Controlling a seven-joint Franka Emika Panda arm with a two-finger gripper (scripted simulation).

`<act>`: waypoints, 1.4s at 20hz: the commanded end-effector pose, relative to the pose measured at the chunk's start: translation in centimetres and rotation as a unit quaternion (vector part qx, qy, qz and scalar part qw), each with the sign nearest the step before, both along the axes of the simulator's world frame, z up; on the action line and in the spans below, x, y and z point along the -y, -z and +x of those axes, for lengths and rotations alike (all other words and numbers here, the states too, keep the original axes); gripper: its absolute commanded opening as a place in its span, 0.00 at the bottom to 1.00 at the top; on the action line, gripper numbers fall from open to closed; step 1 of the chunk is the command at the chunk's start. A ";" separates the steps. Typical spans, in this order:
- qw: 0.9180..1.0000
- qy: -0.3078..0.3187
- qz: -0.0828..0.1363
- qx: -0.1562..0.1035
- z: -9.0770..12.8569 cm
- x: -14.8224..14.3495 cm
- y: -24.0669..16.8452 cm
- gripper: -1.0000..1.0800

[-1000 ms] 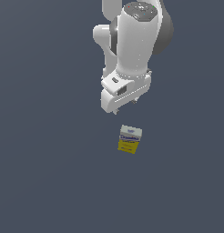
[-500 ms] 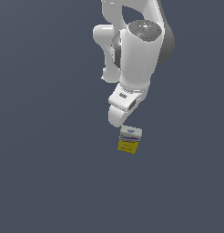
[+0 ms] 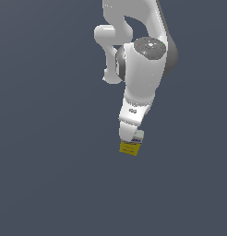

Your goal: Pick up the object and move it to a goal position.

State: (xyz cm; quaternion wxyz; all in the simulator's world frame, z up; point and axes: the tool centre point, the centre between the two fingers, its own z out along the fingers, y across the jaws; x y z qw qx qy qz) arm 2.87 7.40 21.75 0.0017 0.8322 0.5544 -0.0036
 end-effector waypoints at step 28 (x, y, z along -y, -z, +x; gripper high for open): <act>0.997 -0.075 0.004 0.002 1.0 -0.7 6.2 0.96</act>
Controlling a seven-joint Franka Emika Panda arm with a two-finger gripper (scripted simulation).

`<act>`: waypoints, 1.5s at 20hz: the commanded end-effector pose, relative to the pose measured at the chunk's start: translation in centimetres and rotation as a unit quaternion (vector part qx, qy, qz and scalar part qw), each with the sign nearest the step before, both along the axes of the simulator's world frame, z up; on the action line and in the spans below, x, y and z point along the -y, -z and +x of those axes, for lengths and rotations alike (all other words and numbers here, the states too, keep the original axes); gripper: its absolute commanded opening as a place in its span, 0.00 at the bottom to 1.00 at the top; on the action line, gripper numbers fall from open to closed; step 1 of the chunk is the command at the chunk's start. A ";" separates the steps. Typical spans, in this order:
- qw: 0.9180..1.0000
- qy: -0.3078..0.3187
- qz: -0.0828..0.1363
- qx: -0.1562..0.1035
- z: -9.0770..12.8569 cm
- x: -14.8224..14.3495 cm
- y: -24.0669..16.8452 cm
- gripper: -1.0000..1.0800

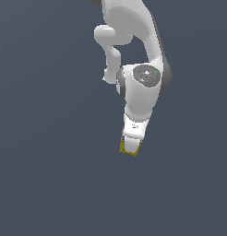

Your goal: Pick up the object and move it to a goal position.

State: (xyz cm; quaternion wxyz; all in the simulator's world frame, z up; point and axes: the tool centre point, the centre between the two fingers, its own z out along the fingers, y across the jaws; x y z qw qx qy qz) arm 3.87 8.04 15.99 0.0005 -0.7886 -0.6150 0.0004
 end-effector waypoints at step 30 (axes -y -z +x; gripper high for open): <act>0.999 -0.033 0.006 0.021 0.1 3.2 -1.3 0.00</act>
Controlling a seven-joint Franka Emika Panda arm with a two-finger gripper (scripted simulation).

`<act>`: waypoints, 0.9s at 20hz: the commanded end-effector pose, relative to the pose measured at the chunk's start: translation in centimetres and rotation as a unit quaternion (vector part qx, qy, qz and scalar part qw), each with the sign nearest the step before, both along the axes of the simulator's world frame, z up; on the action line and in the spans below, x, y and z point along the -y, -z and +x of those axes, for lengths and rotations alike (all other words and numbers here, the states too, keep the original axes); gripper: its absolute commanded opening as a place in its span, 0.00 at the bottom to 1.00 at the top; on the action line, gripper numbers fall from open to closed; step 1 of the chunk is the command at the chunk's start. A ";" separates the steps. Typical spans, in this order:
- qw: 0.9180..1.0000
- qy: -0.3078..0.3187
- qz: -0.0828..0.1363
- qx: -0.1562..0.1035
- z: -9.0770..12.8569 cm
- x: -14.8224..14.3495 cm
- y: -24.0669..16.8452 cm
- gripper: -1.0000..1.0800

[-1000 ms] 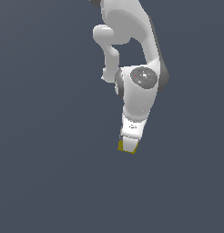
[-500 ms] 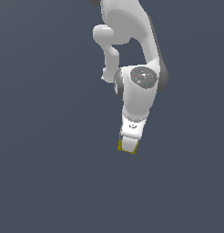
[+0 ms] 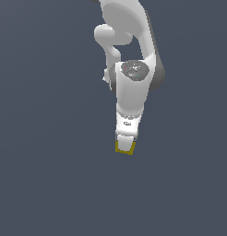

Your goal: Pick up the object and move it to a goal position.

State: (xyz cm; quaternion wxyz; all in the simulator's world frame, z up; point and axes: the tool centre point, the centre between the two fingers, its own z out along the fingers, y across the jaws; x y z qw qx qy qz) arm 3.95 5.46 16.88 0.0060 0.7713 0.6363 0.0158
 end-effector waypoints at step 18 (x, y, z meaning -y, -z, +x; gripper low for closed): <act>0.992 -0.107 0.020 0.067 0.7 10.6 -6.7 0.00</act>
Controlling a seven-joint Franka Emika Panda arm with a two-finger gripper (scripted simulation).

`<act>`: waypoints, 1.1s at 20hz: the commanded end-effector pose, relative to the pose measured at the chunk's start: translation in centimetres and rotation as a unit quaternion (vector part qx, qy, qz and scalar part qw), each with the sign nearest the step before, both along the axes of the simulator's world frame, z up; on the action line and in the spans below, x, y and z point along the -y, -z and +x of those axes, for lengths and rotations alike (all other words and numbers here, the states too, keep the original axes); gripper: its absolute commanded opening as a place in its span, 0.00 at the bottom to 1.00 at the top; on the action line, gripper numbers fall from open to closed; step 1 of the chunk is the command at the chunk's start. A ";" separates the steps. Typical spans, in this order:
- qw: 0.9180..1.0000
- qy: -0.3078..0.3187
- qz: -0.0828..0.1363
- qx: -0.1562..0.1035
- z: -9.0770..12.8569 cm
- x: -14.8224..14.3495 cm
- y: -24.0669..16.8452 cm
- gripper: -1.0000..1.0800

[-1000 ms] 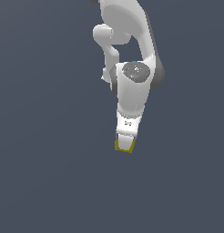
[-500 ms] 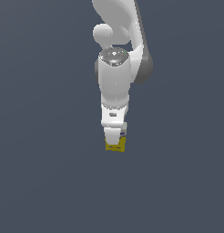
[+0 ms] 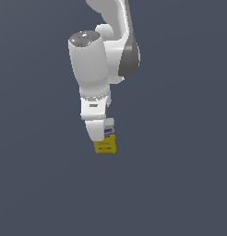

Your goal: Pick up the object and move it to a goal position.

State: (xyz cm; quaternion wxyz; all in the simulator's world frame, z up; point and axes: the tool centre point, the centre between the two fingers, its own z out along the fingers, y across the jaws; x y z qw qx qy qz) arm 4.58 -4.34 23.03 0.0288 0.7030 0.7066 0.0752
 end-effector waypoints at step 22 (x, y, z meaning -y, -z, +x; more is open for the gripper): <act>0.986 -0.139 0.031 0.085 3.1 13.6 -8.2 0.00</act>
